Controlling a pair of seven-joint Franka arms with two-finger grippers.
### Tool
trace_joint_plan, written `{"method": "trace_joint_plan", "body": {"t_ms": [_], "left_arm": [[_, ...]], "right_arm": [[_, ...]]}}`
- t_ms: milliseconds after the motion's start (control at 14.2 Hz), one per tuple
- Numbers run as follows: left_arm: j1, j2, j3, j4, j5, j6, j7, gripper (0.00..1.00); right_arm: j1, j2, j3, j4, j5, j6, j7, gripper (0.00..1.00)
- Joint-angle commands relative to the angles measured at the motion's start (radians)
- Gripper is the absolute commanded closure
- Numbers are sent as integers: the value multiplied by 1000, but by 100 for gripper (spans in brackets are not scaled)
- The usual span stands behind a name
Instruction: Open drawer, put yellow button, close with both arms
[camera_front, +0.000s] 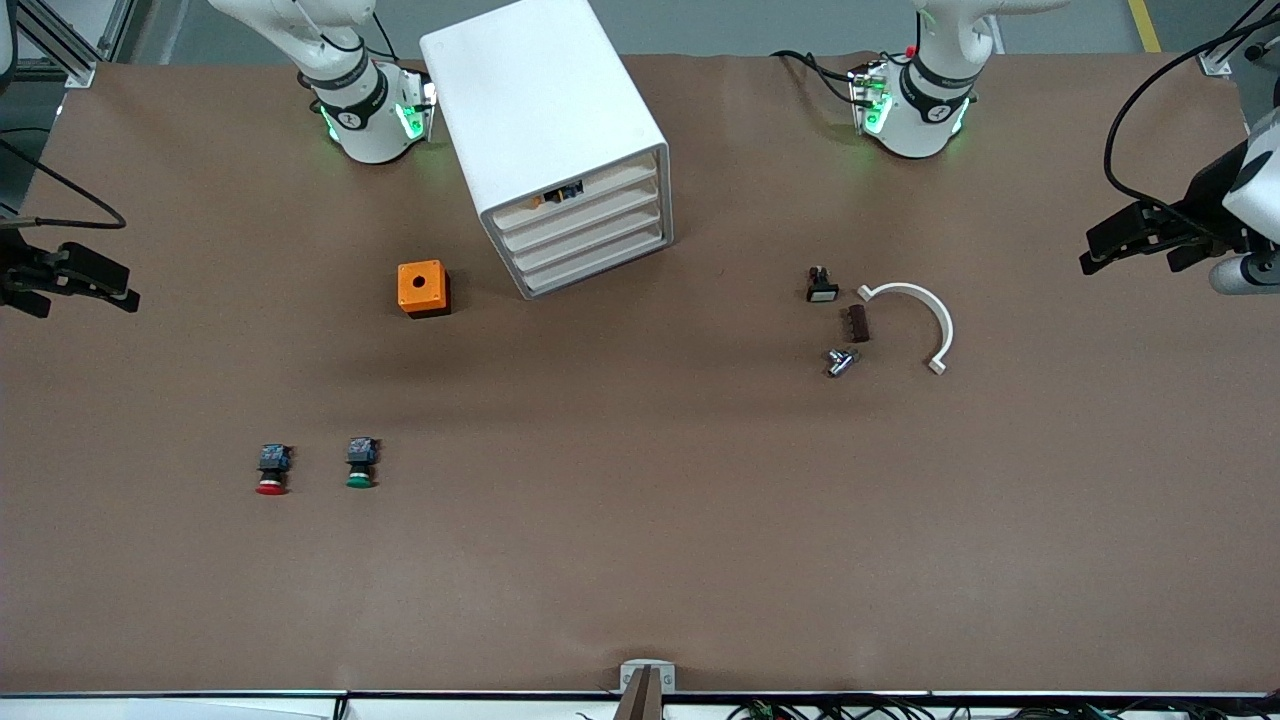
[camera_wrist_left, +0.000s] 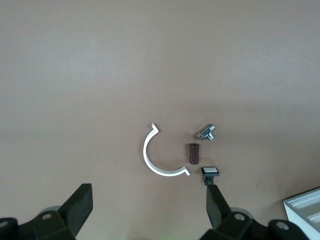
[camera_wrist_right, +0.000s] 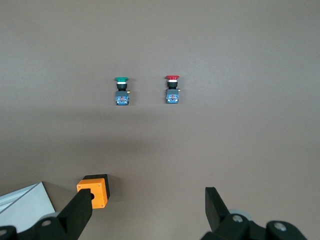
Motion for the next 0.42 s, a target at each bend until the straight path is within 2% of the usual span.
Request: {"method": "trace_joint_plan", "body": {"t_ms": [0, 351], "left_arm": [[1, 3, -7, 20, 17, -23, -4, 0], [0, 4, -7, 21, 19, -30, -5, 0]], "right_arm": [[-1, -18, 4, -9, -16, 2, -9, 0], [-1, -18, 4, -10, -16, 2, -9, 0]]}}
